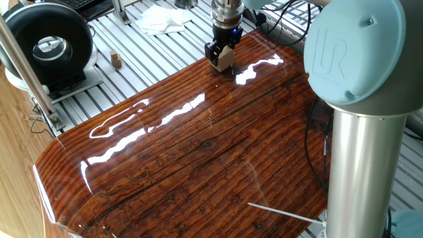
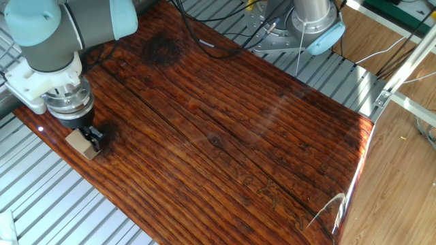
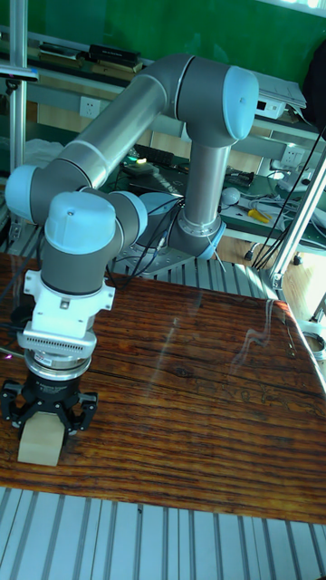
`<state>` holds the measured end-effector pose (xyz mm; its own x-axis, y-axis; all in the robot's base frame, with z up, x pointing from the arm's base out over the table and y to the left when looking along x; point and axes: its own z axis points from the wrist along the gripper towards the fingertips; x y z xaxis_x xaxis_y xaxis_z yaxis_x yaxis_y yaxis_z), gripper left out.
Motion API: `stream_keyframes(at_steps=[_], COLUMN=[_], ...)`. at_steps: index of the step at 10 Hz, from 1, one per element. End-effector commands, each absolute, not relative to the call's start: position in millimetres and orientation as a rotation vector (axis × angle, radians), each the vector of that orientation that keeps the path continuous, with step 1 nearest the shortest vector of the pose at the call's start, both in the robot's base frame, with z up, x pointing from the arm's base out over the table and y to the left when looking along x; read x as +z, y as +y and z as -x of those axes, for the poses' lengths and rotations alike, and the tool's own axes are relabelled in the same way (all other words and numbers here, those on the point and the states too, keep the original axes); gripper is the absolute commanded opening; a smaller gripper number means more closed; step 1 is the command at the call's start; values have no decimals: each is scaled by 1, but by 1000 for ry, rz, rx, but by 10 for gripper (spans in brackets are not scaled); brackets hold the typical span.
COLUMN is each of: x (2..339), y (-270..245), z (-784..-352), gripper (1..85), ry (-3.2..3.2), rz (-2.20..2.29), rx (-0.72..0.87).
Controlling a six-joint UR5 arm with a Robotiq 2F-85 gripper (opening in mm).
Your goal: Hold a small block with the gripper and sweep it from left to right on the table
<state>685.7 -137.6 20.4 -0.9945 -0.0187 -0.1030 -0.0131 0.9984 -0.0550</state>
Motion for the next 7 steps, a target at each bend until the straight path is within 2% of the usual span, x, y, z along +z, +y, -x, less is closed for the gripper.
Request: stream_keyframes(at_steps=[1, 4, 7], x=[21, 21, 14], y=[-136, -117, -121], z=[-685, -684, -685], gripper=[10, 10, 10], ry=[3034, 3045, 3039], rz=[13, -30, -28], rx=[-57, 50, 8])
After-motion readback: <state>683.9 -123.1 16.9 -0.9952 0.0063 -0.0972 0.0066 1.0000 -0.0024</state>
